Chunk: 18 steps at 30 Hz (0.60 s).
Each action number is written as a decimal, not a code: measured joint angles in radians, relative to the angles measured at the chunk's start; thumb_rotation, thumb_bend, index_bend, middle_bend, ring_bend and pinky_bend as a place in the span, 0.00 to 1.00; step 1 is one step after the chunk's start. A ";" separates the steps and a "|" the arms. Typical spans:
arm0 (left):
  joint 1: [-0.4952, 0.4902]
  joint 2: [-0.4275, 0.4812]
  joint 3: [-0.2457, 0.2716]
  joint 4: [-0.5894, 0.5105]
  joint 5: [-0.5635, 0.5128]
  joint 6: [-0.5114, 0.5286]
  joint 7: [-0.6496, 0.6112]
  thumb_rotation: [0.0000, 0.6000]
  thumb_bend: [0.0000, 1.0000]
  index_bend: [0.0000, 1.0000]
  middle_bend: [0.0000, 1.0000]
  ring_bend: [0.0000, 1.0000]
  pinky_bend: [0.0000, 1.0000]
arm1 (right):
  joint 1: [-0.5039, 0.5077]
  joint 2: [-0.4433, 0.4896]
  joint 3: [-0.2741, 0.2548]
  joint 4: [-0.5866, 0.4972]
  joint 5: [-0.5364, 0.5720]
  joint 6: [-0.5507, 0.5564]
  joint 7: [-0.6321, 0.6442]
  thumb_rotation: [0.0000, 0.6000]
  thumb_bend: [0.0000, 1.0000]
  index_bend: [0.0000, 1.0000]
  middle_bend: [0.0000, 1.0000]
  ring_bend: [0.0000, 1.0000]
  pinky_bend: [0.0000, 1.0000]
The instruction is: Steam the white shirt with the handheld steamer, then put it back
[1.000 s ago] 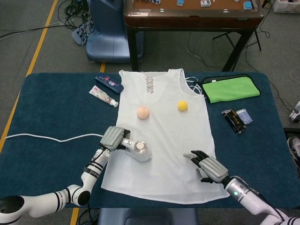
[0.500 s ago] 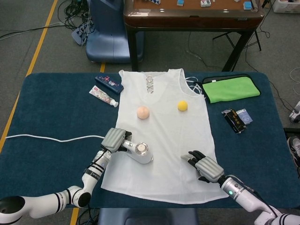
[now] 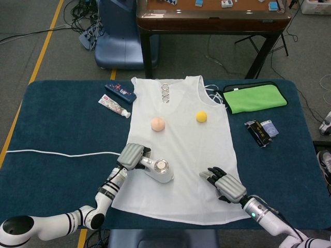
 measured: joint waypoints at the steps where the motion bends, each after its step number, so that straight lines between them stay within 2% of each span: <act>1: -0.002 -0.005 0.001 0.004 0.002 -0.002 -0.001 1.00 0.20 0.84 0.81 0.71 0.67 | -0.001 0.000 0.000 -0.001 0.001 0.001 0.000 1.00 1.00 0.00 0.12 0.01 0.00; 18: -0.027 -0.084 0.047 0.195 0.137 0.036 -0.046 1.00 0.21 0.84 0.81 0.71 0.67 | 0.001 0.008 -0.007 -0.013 0.013 -0.004 -0.011 1.00 1.00 0.00 0.12 0.01 0.00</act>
